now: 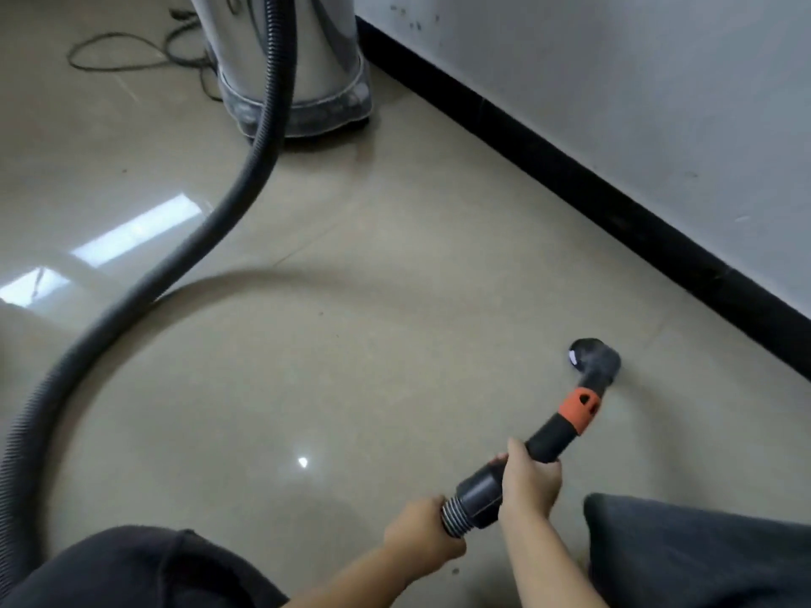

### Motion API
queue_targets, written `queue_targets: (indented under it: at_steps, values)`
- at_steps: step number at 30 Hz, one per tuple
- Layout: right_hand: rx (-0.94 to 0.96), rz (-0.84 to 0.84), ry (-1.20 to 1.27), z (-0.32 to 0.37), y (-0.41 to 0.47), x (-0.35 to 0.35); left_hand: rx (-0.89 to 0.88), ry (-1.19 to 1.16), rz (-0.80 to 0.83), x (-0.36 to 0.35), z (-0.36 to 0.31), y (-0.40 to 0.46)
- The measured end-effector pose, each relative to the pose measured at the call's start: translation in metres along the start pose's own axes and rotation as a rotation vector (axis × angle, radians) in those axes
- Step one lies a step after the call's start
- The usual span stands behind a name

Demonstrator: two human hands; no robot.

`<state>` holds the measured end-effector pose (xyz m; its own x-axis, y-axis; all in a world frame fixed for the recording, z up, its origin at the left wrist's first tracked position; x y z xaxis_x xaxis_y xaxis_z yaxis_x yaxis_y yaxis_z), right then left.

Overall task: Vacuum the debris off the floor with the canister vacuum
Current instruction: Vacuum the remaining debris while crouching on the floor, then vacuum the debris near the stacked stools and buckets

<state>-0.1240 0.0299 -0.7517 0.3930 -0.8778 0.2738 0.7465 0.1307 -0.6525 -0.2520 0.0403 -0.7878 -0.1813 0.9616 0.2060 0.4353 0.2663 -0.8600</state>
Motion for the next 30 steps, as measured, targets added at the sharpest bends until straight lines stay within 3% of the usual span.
queue_targets:
  at_steps: [6,12,19,21,23,27,30]
  values:
    - [0.251,0.507,-0.192,0.113,-0.059,-0.044,-0.055,-0.278,-0.334,0.045,-0.037,-0.059]
    - [0.408,0.798,-0.238,0.285,-0.172,-0.036,-0.110,-0.532,-0.659,0.114,-0.152,-0.197]
    - [0.457,1.249,-0.502,0.461,-0.295,-0.004,-0.289,-0.638,-0.487,0.169,-0.271,-0.381]
    - [0.449,1.344,-0.510,0.492,-0.331,0.002,-0.339,-0.663,-0.529,0.176,-0.288,-0.427]
    - [0.452,1.389,-0.498,0.515,-0.370,0.007,-0.332,-0.698,-0.640,0.179,-0.299,-0.470]
    - [0.498,1.379,-0.387,0.550,-0.452,0.002,-0.193,-0.781,-1.009,0.194,-0.312,-0.542]
    - [0.512,1.347,-0.308,0.560,-0.498,-0.006,-0.132,-0.795,-1.148,0.211,-0.306,-0.576]
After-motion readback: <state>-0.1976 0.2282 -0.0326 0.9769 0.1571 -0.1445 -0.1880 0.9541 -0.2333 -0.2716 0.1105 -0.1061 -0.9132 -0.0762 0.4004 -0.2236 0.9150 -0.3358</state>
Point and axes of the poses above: each hand's wrist, its own y-axis towards the middle knuckle, its own x-axis out of the back of the hand, z = x × y, the point moved 1 cm from there along y, towards the middle knuckle, and after that the axes turned 8 degrees about z, right-handed, at the moved point
